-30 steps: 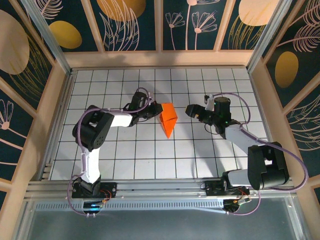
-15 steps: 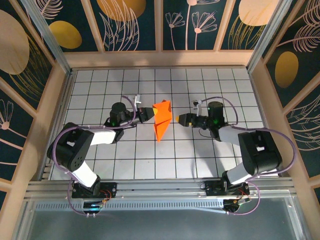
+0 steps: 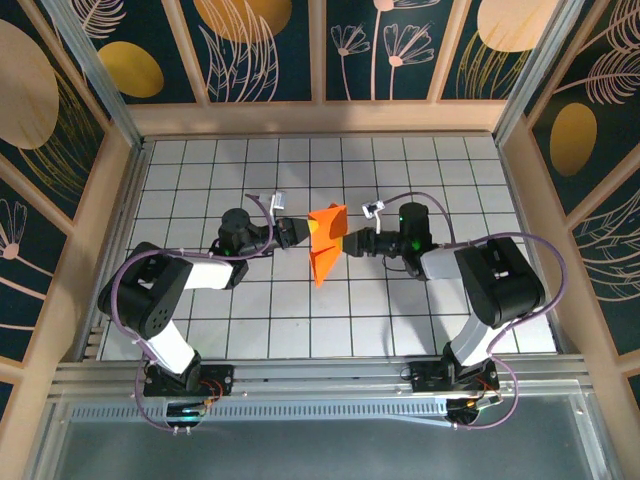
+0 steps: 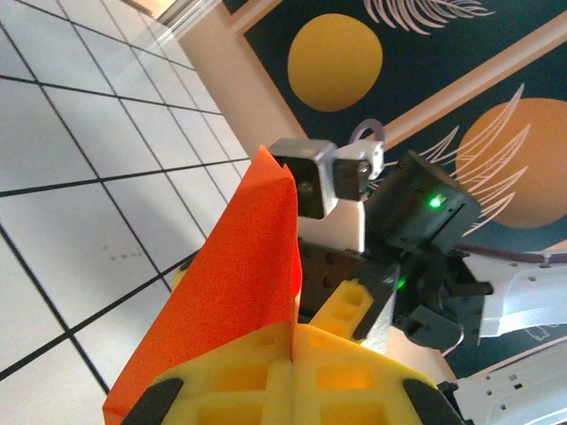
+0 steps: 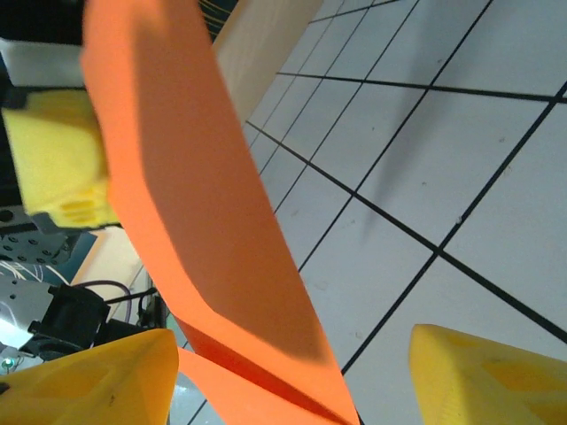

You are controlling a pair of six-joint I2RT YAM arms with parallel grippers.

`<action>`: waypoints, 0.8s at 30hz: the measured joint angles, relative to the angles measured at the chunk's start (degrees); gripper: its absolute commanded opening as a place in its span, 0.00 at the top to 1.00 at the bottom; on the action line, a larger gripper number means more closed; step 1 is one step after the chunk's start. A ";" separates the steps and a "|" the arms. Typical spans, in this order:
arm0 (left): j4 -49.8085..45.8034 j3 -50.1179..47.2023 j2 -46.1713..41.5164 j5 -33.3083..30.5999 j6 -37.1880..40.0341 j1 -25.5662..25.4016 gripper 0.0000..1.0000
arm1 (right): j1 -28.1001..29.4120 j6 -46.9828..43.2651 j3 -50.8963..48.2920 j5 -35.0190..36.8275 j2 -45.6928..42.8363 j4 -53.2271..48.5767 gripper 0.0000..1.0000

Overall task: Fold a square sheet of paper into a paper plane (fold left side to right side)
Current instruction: Fold the wing for the fifth time at the center of the table.

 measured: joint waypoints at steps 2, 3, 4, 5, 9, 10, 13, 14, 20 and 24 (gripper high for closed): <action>-1.55 0.00 0.00 -0.63 0.81 0.00 1.00 | 0.00 -0.26 0.33 -0.02 -0.31 -0.31 0.38; -2.45 0.00 0.00 -1.01 1.25 0.00 1.00 | -0.02 -0.55 0.55 -0.02 -0.70 -0.92 0.41; -3.28 0.04 0.00 -1.33 1.73 0.00 1.00 | -0.11 -0.87 0.68 0.00 -1.16 -1.40 0.42; -4.44 0.13 0.04 -1.77 2.21 0.00 1.00 | -0.15 -1.14 0.87 0.07 -1.81 -2.19 0.44; -6.91 0.35 0.26 -2.64 3.58 0.00 1.00 | -0.59 -2.32 1.68 0.44 -4.17 -4.42 0.47; -7.10 0.37 0.44 -2.69 3.67 0.00 1.00 | -0.66 -2.54 2.01 0.57 -4.50 -4.92 0.48; -7.43 0.44 1.03 -2.84 4.02 0.00 1.00 | -0.76 -2.99 3.50 0.96 -4.68 -6.60 0.53; -7.48 0.44 1.20 -2.82 4.02 0.00 1.00 | -0.76 -3.15 3.80 1.16 -4.68 -6.80 0.55; -7.56 0.74 3.21 -2.78 4.02 0.00 1.00 | -0.76 -3.93 5.33 2.43 -4.09 -8.74 0.66; -7.85 0.79 3.50 -2.78 4.04 0.00 0.98 | -0.74 -4.09 7.26 3.67 -2.32 -10.73 0.89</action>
